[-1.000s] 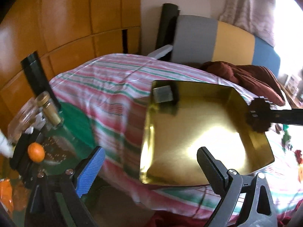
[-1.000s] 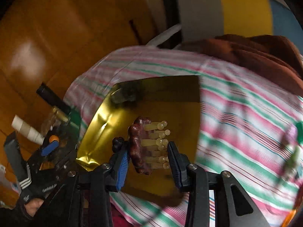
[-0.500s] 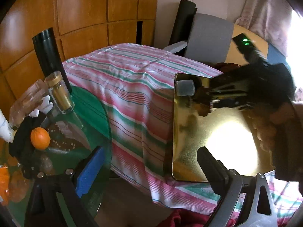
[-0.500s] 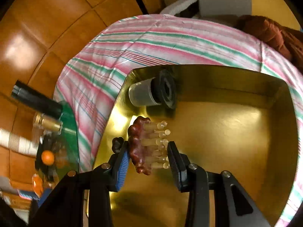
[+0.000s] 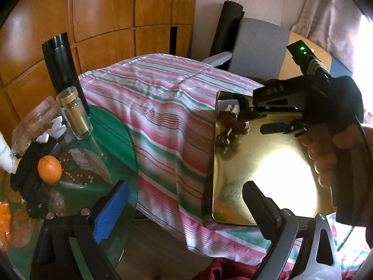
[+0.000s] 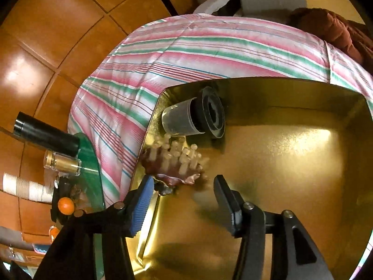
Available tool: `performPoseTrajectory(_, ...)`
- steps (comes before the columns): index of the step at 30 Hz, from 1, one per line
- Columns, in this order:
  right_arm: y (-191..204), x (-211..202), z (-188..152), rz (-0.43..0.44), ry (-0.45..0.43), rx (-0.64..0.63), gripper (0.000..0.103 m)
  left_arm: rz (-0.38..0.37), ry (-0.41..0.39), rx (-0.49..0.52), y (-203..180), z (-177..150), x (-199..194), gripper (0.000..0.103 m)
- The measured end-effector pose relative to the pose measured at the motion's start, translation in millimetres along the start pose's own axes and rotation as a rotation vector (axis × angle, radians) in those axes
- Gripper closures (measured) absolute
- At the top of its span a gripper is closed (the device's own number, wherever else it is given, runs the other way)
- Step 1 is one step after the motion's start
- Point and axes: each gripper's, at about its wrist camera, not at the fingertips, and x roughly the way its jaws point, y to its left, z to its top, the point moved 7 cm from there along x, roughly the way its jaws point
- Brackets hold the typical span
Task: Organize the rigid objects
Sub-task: 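Carry the brown spiky brush to the gold tray and release it with the right tool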
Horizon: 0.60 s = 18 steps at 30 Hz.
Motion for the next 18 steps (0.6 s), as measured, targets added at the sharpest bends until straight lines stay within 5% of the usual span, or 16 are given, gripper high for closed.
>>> performPoseTrajectory(18,-7,-79,-56,-0.122,-0.206,-0.171,0.032,-0.024,-0.038,0.055,-23,1,-19,0.005)
